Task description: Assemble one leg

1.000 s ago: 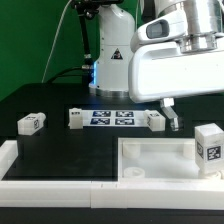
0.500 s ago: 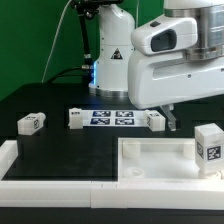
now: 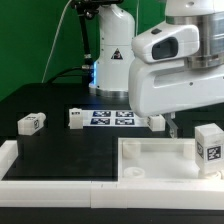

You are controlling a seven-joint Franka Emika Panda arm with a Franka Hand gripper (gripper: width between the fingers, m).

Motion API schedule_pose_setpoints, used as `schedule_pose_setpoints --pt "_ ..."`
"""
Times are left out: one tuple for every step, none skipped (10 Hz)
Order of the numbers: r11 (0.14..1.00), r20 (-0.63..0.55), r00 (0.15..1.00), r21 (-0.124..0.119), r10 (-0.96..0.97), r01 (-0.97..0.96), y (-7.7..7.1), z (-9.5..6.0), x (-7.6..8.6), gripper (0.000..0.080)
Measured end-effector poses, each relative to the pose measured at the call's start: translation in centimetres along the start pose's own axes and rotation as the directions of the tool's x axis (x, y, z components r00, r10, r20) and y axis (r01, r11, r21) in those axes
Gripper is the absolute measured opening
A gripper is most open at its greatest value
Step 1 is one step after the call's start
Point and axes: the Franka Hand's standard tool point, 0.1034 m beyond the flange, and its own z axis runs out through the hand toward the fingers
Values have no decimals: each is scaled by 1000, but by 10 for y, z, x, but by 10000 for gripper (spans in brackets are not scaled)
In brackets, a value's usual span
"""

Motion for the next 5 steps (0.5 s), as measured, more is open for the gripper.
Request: schedule_pose_setpoints --pt "1000 1 1000 1 -1 1 -1 4 3 649" --pt "1000 3 1000 2 -1 1 0 8 5 649" --pt "1000 5 1000 3 -1 1 0 10 4 649" --pt "1000 6 1000 3 -2 2 -1 10 4 649" --pt "1000 6 1000 3 -2 2 -1 10 4 525"
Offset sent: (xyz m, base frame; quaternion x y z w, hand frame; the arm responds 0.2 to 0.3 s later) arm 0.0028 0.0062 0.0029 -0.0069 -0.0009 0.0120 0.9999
